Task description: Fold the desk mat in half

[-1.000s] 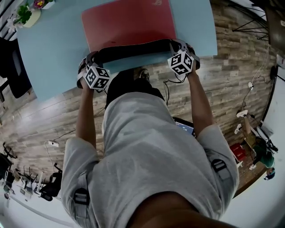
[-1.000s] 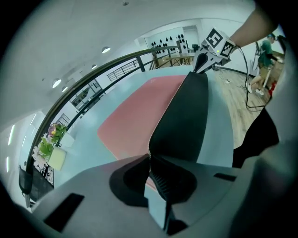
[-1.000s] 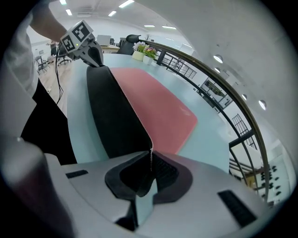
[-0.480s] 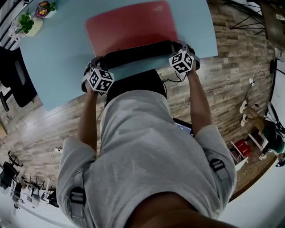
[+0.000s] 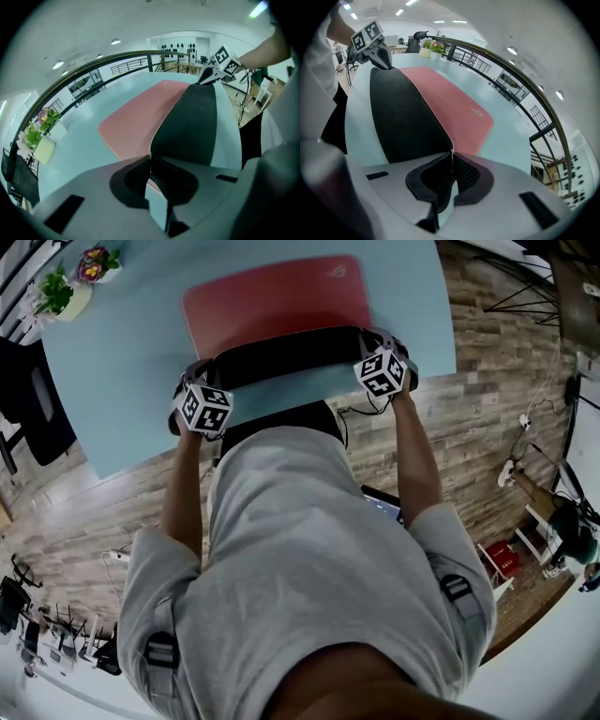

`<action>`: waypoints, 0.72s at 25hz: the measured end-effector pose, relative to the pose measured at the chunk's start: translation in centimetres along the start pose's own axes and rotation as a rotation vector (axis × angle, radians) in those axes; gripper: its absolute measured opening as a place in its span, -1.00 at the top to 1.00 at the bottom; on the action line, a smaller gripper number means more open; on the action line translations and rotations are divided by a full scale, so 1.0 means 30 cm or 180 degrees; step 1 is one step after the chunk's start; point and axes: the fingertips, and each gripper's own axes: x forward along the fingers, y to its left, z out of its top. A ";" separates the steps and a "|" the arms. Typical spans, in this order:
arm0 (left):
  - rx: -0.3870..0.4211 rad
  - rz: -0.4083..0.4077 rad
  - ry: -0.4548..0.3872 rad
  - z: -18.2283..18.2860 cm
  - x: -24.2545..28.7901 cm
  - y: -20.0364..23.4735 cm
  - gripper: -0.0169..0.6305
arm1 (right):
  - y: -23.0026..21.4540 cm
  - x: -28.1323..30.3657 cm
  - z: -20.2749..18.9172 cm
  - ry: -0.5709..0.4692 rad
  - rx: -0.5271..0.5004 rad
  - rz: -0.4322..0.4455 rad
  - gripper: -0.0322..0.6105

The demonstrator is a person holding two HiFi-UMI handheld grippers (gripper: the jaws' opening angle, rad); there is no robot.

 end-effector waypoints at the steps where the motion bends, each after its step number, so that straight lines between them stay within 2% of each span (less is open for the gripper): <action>1: -0.0014 0.0012 0.0008 0.003 0.003 0.011 0.85 | -0.008 0.007 0.010 -0.0003 -0.0013 0.0007 0.83; 18: -0.0119 0.0174 0.0115 0.063 0.061 0.146 0.84 | -0.106 0.103 0.107 -0.0053 -0.0139 0.0125 0.82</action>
